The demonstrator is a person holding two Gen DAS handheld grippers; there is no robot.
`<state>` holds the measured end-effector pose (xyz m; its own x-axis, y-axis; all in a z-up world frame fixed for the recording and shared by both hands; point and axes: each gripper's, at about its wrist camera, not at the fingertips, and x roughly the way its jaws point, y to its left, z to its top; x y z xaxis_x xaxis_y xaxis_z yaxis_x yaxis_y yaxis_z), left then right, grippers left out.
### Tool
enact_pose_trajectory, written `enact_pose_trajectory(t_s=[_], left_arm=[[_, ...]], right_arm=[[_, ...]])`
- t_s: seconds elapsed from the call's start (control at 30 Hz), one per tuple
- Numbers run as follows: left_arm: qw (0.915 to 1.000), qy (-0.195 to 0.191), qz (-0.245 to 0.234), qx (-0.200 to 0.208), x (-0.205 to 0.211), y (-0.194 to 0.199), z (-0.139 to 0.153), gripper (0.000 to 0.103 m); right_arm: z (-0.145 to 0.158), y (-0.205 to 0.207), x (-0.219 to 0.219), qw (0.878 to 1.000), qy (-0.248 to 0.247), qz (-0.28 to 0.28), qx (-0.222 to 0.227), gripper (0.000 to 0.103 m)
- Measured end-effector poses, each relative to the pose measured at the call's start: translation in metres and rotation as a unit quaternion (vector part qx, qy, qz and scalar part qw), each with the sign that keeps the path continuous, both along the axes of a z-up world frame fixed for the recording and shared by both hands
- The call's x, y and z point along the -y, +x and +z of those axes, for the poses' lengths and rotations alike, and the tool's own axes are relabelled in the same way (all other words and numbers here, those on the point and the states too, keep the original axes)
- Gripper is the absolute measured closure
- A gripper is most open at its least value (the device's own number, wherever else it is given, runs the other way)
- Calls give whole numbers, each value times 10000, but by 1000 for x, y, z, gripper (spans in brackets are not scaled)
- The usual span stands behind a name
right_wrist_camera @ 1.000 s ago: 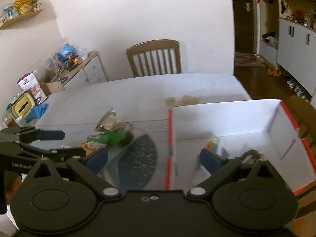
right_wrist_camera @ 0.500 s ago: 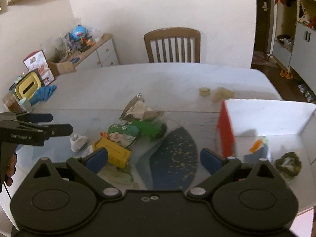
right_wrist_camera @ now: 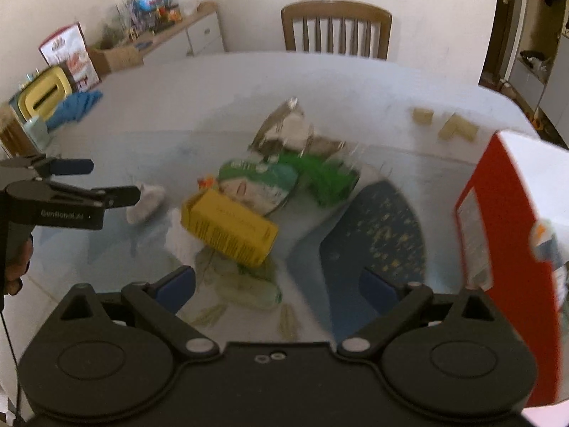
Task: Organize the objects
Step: 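Grasp the white tooth plush with the left tool while the right grasps the green cucumber item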
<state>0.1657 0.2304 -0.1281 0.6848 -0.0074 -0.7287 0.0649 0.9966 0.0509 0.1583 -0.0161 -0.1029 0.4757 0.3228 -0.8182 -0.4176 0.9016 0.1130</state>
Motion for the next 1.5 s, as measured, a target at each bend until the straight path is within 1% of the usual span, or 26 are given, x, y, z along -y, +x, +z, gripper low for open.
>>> enact_pose_trajectory(t_s=[0.1,0.27,0.37,0.6,0.67,0.73,0.77,0.8,0.87,0.93,0.97,1.0,1.1,1.13,1.17,1.37,1.5], left_arm=[[10000,-10,-15,-57,-1,4,-9,2],[9999,36,-68,-102,1,9,-20,2],[9998,156,-99,-4,4,6,-26,2],[9998,37,-166,37,6,6,-34,3],[9998,32,-184,43,7,6,-34,3],[9998,5,-200,47,8,7,-34,7],[9998,-16,-211,35,9,7,-35,13],[9998,-39,-216,21,9,7,-35,17],[9995,-152,-262,22,8,6,-34,24],[9995,-134,-271,34,8,5,-34,26],[9995,-126,-280,45,9,5,-33,30],[9995,-147,-293,50,9,4,-33,36],[9994,-173,-308,36,9,4,-32,44],[9993,-179,-320,33,9,4,-31,44],[9993,-181,-321,33,9,3,-31,44],[9996,-152,-246,-18,10,0,-28,47],[9997,-177,-183,4,11,-6,-19,47]], right_arm=[[-12,0,-8,9999,-55,-35,-131,8],[-22,2,-16,9997,-63,-75,-241,10],[-26,2,-18,9995,-47,-127,-295,12],[-34,5,-23,9990,-115,-251,-355,24],[-35,5,-24,9989,-148,-262,-347,25],[-36,4,-27,9990,-191,-243,-318,25],[-36,3,-29,9990,-222,-239,-302,26],[-36,2,-30,9989,-282,-244,-272,28],[-36,2,-33,9988,-380,-227,-223,32],[-36,1,-34,9987,-421,-224,-198,36],[-35,1,-34,9986,-435,-226,-191,39],[-35,1,-35,9986,-443,-218,-185,41],[-34,-1,-38,9987,-450,-160,-166,48],[-34,-1,-38,9988,-441,-135,-164,51],[-34,-1,-38,9989,-436,-114,-160,52],[-32,-4,-35,9990,-398,-123,-151,53],[-22,-8,-28,9995,-300,-94,-52,53]])
